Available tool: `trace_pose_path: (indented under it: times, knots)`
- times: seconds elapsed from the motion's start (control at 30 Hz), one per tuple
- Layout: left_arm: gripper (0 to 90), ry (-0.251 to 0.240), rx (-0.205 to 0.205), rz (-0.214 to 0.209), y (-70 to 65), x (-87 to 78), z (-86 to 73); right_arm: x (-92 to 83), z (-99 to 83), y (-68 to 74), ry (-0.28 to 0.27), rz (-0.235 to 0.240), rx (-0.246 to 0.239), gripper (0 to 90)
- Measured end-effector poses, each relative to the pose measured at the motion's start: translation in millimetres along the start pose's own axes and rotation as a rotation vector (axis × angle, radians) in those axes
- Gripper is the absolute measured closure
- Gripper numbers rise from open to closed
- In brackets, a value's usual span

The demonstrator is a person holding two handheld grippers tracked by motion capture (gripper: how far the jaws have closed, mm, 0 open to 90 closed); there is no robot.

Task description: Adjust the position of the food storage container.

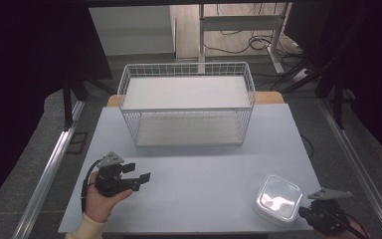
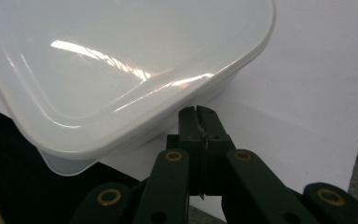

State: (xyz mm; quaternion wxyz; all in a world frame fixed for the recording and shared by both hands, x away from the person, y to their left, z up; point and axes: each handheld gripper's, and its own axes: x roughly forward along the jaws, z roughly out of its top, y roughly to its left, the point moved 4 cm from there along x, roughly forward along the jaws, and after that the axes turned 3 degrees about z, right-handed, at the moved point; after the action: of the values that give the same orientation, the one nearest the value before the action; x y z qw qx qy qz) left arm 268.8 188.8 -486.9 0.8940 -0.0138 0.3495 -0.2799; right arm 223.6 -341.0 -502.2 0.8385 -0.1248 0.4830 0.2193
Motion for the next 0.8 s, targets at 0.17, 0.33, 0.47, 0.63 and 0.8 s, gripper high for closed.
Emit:
trace_pose_path:
  times: [0.17, 0.33, 0.47, 0.63, 0.8]
  knots:
    - [28.9, -0.006, 0.000, 0.002, 0.2, -0.6, 0.4, 6.8, 9.2, 13.0, 0.004, 0.027, -0.022, 89.3]
    - [28.9, -0.001, 0.001, 0.003, -0.3, 0.9, -0.3, 22.7, 21.6, 30.9, 0.021, 0.055, -0.077, 89.4]
    - [28.9, 0.001, 0.002, 0.003, -0.6, 1.8, -0.5, 31.6, 32.3, 43.6, 0.021, 0.062, -0.115, 89.4]
    - [28.9, 0.002, -0.003, 0.006, 1.6, 1.4, -1.0, 44.2, 55.0, 57.4, 0.009, 0.071, -0.150, 89.4]
    - [28.9, 0.001, -0.006, 0.009, 3.4, 0.8, -0.8, 47.3, 63.7, 53.3, -0.015, 0.041, -0.141, 89.4]
